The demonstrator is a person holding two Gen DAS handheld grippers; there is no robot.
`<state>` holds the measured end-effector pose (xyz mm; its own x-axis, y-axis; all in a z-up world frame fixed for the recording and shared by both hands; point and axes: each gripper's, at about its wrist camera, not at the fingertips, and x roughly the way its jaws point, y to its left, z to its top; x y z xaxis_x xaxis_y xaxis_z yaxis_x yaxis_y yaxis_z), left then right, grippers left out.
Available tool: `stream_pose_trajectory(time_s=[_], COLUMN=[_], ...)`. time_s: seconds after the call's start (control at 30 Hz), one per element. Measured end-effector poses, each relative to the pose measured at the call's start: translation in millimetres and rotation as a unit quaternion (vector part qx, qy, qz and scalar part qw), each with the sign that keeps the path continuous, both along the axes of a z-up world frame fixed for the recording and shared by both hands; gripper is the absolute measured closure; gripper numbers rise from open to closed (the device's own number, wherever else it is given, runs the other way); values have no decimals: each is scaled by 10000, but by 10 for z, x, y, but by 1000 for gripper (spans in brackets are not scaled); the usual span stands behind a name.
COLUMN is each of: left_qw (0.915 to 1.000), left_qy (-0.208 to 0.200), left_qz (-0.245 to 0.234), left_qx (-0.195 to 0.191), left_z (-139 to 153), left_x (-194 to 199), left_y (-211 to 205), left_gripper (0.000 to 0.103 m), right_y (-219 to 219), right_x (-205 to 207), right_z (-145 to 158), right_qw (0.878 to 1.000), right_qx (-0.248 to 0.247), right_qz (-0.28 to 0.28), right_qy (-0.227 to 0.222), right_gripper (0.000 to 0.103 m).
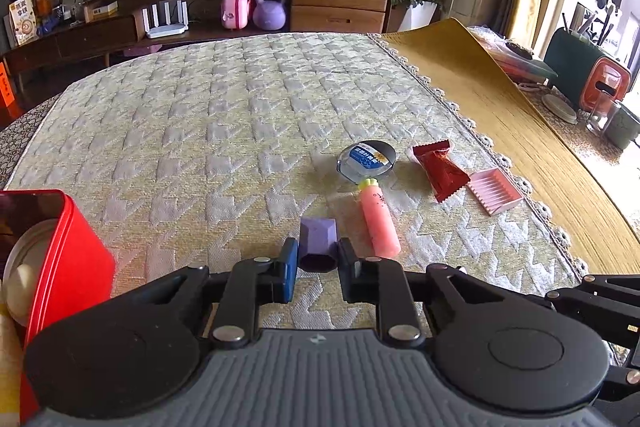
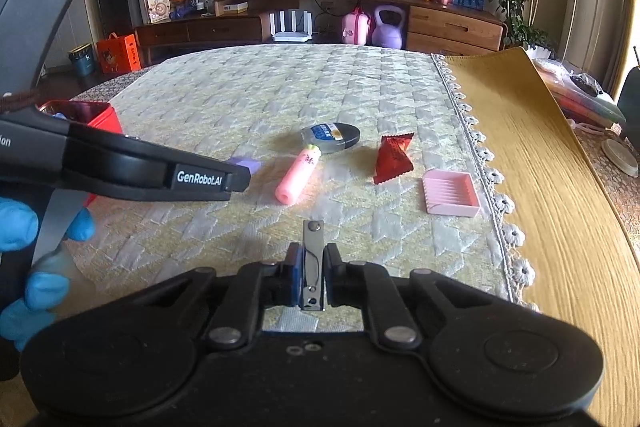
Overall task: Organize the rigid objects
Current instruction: 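Carry the purple marker and silver clipper over the red tin box with both tools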
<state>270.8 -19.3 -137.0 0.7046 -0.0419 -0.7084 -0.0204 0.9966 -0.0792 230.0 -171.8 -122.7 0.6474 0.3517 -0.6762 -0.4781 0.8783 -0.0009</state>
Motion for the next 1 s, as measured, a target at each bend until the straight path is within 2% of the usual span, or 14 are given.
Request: stream_pose_trajectory(time_s=[0.53,1.0], left_qw=[9995,9972], left_qy=[-82,-270], left_qz=[114,546], left_qx=[-273,-430], left_z=[489,854], left_x=[-616,-1295], left_y=[238,769], left_gripper=[82,82], right_y=[25,432], right_x=[-410,-737], right_z=[458,826], right_qw=[9988,9959], right_qx=[470,617], right_qz=[145,648], right_qy=[84,-118], right_gripper=[92,92])
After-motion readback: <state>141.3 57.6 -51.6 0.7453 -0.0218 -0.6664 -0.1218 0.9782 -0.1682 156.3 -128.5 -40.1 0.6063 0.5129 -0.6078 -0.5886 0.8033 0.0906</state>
